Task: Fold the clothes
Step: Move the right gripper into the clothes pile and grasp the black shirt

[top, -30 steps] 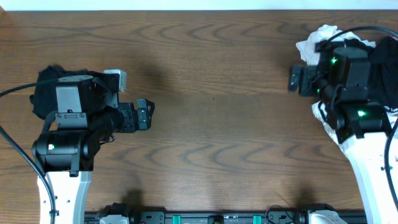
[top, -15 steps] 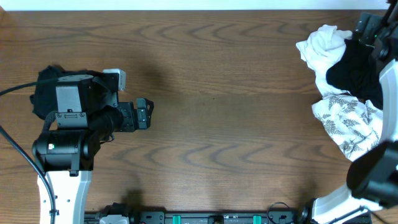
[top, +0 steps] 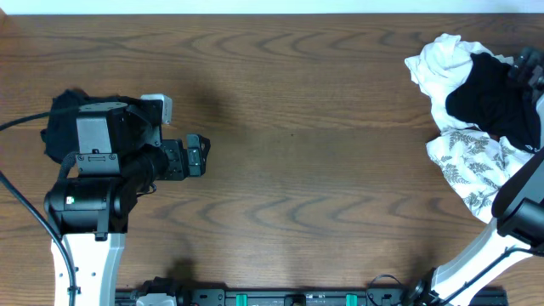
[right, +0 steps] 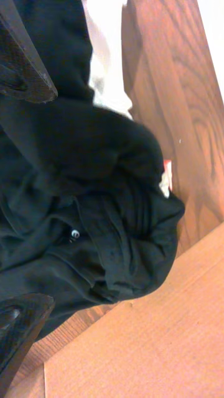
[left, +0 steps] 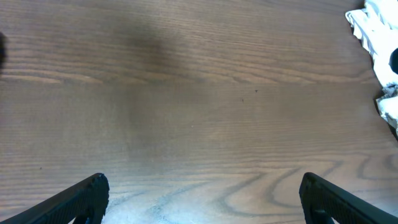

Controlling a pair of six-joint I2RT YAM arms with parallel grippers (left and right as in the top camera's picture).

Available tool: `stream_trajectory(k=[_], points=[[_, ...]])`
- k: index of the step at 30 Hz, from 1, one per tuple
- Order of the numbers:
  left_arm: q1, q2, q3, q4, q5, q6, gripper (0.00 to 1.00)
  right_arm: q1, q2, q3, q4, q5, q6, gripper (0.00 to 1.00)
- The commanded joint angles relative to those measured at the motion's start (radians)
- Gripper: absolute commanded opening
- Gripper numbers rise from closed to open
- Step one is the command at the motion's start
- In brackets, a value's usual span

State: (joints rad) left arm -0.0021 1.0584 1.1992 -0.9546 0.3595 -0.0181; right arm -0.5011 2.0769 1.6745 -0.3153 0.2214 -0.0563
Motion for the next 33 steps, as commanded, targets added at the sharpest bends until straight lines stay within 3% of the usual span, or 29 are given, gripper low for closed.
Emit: stream_trajectory(k=[1, 19, 26, 33], points=[[0.003, 0.0, 0.019, -0.002, -0.012, 0.018, 0.98, -0.011, 0.039, 0.016, 0.013, -0.006, -0.013, 0.96], [0.003, 0.0, 0.019, -0.001, -0.012, 0.018, 0.98, -0.008, 0.169, 0.016, 0.093, -0.129, -0.009, 0.94], [0.003, 0.0, 0.019, -0.002, -0.012, 0.018, 0.98, -0.008, 0.194, 0.016, 0.119, -0.157, -0.008, 0.8], [0.003, 0.0, 0.019, -0.002, -0.012, 0.018, 0.98, -0.006, 0.193, 0.018, 0.147, -0.159, -0.007, 0.55]])
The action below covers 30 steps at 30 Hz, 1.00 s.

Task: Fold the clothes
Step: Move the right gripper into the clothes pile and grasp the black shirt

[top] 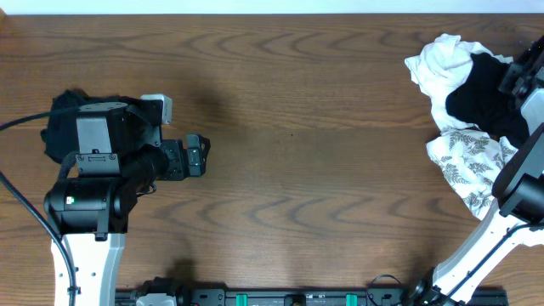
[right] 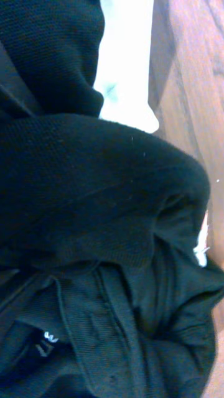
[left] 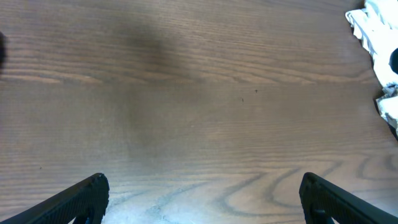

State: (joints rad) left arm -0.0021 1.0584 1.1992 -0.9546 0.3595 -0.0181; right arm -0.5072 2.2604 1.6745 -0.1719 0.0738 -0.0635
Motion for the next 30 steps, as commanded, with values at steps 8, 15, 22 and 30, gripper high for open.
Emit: stream_trajectory(k=[8, 15, 22, 30], points=[[0.003, 0.0, 0.019, -0.001, -0.012, 0.018, 0.98, 0.006, -0.021, 0.029, 0.005, -0.011, 0.0, 0.21], [0.003, 0.0, 0.019, 0.0, -0.012, 0.018, 0.98, 0.023, -0.109, 0.029, -0.006, -0.012, 0.006, 0.06], [0.003, 0.0, 0.019, 0.006, -0.012, 0.018, 0.98, 0.055, -0.27, 0.029, -0.077, -0.062, -0.006, 0.02], [0.003, 0.0, 0.019, 0.018, -0.012, 0.018, 0.98, 0.117, -0.473, 0.029, -0.241, -0.223, -0.118, 0.02]])
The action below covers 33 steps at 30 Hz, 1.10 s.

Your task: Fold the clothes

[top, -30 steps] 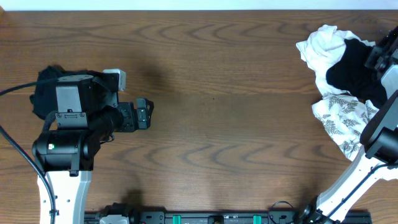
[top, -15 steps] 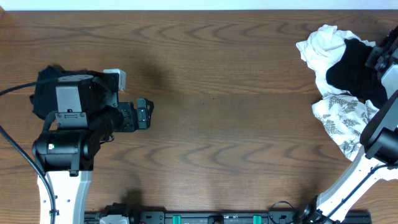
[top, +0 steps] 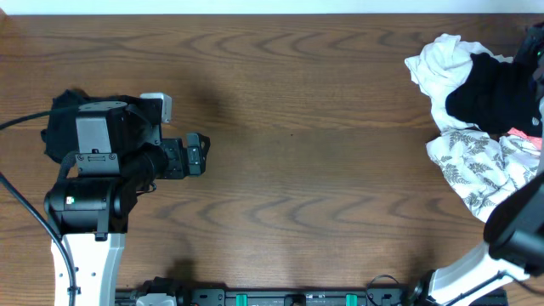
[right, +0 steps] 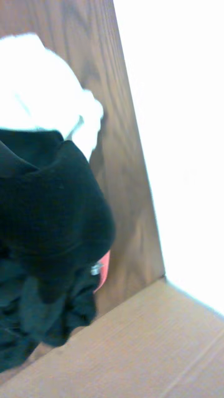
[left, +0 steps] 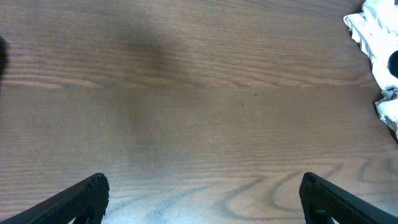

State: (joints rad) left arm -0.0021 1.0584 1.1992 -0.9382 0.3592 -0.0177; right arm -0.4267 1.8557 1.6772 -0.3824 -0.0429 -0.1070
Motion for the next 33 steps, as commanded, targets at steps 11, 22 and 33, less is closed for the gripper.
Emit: stream_trajectory(k=[11, 22, 33], points=[[0.003, 0.0, 0.019, 0.001, -0.011, 0.017, 0.98, 0.262, -0.235, 0.026, -0.291, -0.333, -0.272, 0.04], [0.003, 0.0, 0.019, 0.001, -0.011, 0.017, 0.98, 0.569, -0.24, 0.026, -0.393, -0.351, -0.314, 0.03], [0.003, 0.0, 0.019, 0.005, -0.011, 0.017, 0.98, 0.763, -0.248, 0.026, -0.442, -0.403, -0.34, 0.03]])
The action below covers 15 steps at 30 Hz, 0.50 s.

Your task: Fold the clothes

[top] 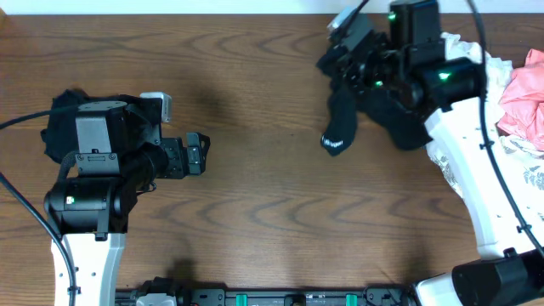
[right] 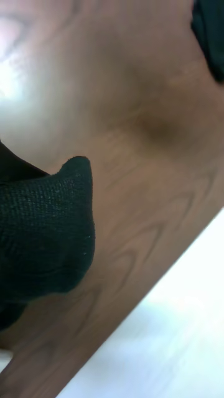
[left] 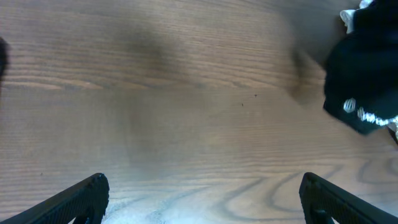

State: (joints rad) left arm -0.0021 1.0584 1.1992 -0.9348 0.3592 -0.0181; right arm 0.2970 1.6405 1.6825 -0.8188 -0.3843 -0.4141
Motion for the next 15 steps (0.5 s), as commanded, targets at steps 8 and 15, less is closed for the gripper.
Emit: stream_trajectory(k=[8, 15], points=[[0.003, 0.0, 0.019, 0.002, -0.011, 0.018, 0.98, 0.136, -0.033, 0.021, -0.043, -0.061, -0.032, 0.03], [0.003, 0.0, 0.019, 0.001, -0.004, 0.017, 0.98, 0.191, -0.032, 0.021, -0.033, -0.048, -0.032, 0.04]])
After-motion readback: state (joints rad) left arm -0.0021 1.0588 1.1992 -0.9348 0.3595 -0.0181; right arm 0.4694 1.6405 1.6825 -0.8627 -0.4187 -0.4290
